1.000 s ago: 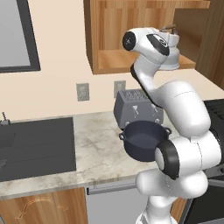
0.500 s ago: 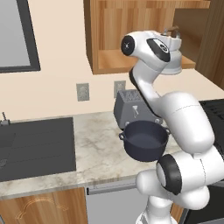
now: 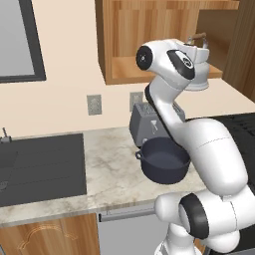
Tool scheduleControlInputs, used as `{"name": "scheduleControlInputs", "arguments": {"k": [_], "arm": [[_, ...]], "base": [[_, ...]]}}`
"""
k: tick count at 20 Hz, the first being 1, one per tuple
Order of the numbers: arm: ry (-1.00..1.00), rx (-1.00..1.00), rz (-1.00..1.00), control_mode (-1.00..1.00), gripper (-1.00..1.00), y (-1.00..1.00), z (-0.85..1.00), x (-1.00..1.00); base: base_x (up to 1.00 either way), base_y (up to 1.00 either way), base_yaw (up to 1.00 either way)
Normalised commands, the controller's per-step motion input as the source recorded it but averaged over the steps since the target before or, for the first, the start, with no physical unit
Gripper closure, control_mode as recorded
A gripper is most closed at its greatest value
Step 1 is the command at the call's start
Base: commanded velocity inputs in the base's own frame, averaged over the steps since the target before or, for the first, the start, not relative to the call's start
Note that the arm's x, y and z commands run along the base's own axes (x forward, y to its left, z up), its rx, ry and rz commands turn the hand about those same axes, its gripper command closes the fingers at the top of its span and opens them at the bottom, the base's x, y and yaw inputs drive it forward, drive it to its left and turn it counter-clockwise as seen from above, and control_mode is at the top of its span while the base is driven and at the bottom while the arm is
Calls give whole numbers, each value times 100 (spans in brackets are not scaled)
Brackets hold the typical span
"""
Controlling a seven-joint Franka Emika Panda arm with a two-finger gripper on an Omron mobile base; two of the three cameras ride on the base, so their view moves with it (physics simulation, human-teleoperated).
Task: Pick the kettle from the cabinet and place it on a stove burner. Then pick the pot from the counter and place it on another stove burner. Finally, turn both burners on.
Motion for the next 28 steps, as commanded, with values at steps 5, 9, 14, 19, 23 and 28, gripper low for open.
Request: {"name": "scheduleControlInputs", "arguments": {"k": [5, 9, 14, 19, 23, 28], "arm": [[0, 0, 0, -100, 100, 11, 0, -34], [0, 0, 0, -100, 100, 11, 0, -30], [0, 0, 0, -100, 100, 12, -5, -26], [0, 0, 0, -100, 100, 12, -12, -23], [0, -2, 0, -100, 100, 9, -18, -25], [0, -2, -3, -100, 100, 0, -19, -33]], "base": [[0, 0, 0], [0, 0, 0], [0, 0, 0], [0, 0, 0], [0, 0, 0], [0, 0, 0]]}}
